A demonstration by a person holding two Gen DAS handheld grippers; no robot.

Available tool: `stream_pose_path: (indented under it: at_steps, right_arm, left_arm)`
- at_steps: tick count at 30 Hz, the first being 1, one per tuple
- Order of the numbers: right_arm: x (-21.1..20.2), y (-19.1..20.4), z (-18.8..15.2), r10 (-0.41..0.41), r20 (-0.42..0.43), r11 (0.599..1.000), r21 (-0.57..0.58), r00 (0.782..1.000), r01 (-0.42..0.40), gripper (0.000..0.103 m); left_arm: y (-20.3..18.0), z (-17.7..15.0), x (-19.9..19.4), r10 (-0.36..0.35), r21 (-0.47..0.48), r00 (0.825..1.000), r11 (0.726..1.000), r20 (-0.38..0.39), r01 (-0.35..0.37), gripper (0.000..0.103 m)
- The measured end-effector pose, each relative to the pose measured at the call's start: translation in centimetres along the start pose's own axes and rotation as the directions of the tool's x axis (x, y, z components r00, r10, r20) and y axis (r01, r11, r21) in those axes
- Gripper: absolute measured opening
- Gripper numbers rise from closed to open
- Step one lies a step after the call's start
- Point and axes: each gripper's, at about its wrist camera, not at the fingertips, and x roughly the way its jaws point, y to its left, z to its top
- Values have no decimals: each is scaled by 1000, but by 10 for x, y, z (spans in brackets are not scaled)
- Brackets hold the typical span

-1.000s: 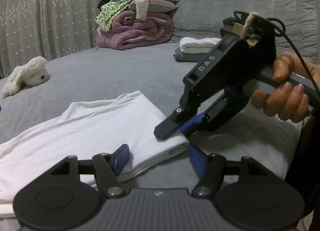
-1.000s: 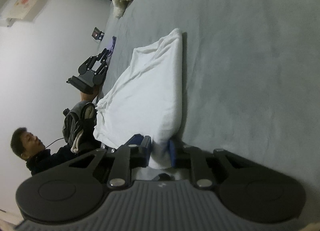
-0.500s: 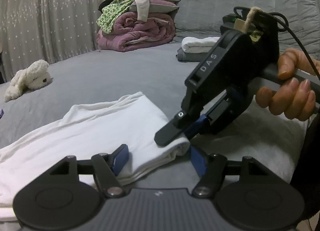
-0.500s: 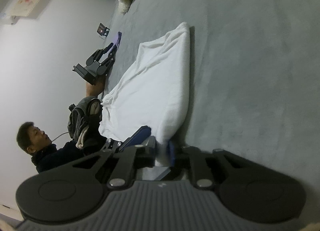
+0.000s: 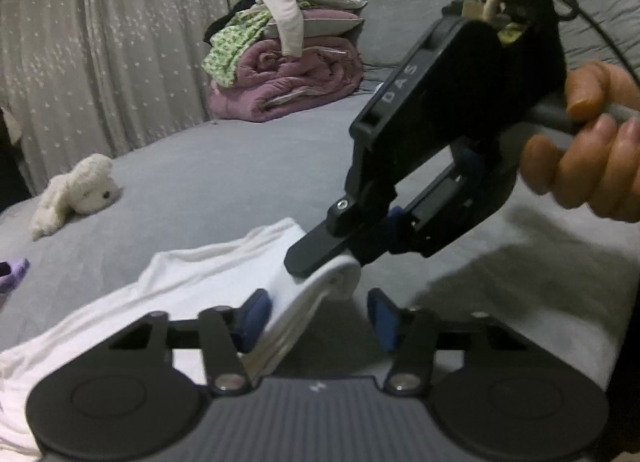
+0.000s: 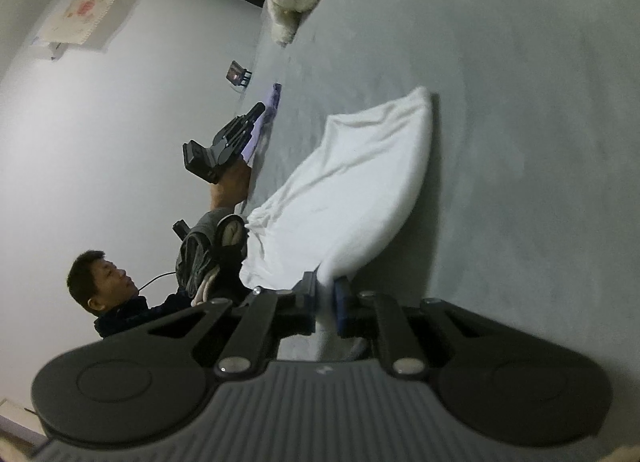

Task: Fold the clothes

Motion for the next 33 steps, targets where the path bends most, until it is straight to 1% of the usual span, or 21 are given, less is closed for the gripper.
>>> stream_pose_path:
  at_steps: [1,3,4,5,6,7,8,11,13,14,15,16,20,29,31,32,33]
  right_arm:
    - [0,1,1,4,1,1000,1,1000,-4,12]
    - [-1,3,4,12,3,1000,2,1000,-12,12]
    - [-1,4,5,16,3,1000,3,1000,-16,13]
    - [-1,5,6,20,4,1000,4,1000,-20,13]
    - [0,5,6,15,7,1000,12,1000,-15,13]
    - [1,3,7,12,10,1000,24,1000,-12,13]
    - [1,1,7,10,16,999,35,1000,-10,16]
    - [-2,-7,13,-5,50,997,83,999,1,20]
    - [-5,-12,17,-23,74,994,110,997,15,31]
    - [-6,-14,20,-42,89,993,115,995,32,47]
    - [-7,-17,22,-61,104,992,120,993,48,50]
    - [-8,-19,25,-79,118,990,126,990,64,50]
    - [-2,-25,31,-74,132,988,145,988,55,49]
    - [12,-24,44,-65,222,989,145,973,33,47]
    - [17,-22,48,-68,237,989,140,969,35,43]
    - [19,-22,49,-76,242,990,134,967,44,38]
    - [21,-21,49,-84,247,990,129,965,53,31]
  left_arm:
    - [1,1,2,9,-8,1000,1000,-7,-9,43]
    - [3,1,8,24,-28,999,999,-23,-25,31]
    - [5,1,10,30,-42,999,999,-33,-32,28]
    - [6,0,13,37,-56,998,998,-44,-39,22]
    - [7,-1,16,43,-70,998,996,-55,-46,18]
    - [8,-1,17,48,-83,997,995,-58,-53,16]
    - [9,-1,17,51,-92,997,994,-61,-57,11]
    - [10,0,15,53,-115,996,992,-66,-60,7]
    - [10,0,15,53,-131,996,989,-70,-62,7]
    - [10,1,15,55,-135,996,989,-70,-64,7]
    - [10,1,15,56,-137,996,988,-70,-65,7]
    - [10,1,14,55,-139,996,988,-69,-64,7]
    - [9,-1,11,53,-142,996,988,-68,-62,7]
    - [6,-3,12,73,-159,995,984,-65,-82,7]
    - [5,-2,12,78,-164,995,982,-65,-88,7]
    - [5,-2,12,81,-167,995,982,-65,-90,7]
    - [4,-1,12,83,-169,994,981,-65,-93,7]
